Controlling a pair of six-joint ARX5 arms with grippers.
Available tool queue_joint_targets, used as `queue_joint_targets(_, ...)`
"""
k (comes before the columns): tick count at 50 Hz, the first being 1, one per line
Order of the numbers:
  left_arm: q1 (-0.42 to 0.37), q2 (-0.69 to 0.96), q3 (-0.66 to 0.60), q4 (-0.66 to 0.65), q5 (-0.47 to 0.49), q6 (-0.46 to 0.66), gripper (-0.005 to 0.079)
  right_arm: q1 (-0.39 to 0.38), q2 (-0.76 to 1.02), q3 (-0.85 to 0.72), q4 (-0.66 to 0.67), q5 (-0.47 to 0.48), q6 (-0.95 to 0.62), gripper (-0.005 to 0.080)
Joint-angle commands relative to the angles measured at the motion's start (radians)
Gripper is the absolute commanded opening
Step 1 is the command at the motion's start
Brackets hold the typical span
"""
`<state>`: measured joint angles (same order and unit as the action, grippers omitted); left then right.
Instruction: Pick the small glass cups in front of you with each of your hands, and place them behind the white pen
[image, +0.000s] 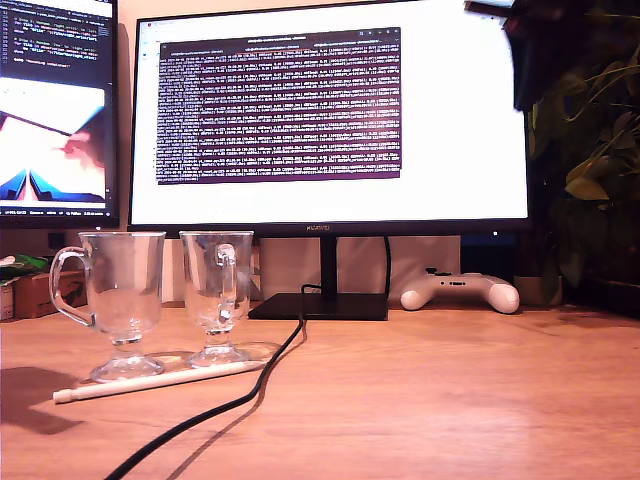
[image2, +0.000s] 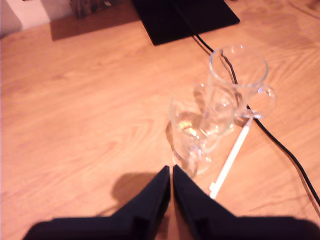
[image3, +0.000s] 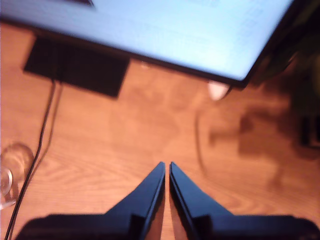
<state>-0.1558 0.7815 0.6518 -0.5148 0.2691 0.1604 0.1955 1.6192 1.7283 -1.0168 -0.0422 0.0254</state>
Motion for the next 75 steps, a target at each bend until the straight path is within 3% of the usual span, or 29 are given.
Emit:
queue_joint_targets(1, 0.003, 0.006, -0.01, 0.017, 0.005, -0.003, -0.0018, -0.016, -0.066, -0.09, 0.044, 0.002, 0.003, -0.0013)
queue_joint_targets(23, 0.004, 0.05, -0.011, 0.108, 0.008, -0.059, -0.0018, -0.117, -0.425, -0.603, 0.381, 0.001, -0.029, -0.0013)
queue_joint_targets(30, 0.033, 0.05, -0.026, 0.162, -0.034, -0.064, -0.0018, -0.152, -0.506, -0.728, 0.478, 0.0, -0.048, -0.0013)
queue_joint_targets(45, 0.155, 0.026, -0.209, 0.342, 0.001, -0.12, -0.0018, -0.212, -0.639, -0.975, 0.679, -0.01, -0.059, -0.0013)
queue_joint_targets(70, 0.155, -0.031, -0.404, 0.562, 0.002, -0.161, -0.0018, -0.225, -0.766, -1.306, 0.995, -0.01, -0.039, -0.0013)
queue_joint_targets(75, 0.155, -0.031, -0.422, 0.6, -0.016, -0.149, -0.0018, -0.233, -0.795, -1.379, 1.108, -0.006, -0.031, -0.0013)
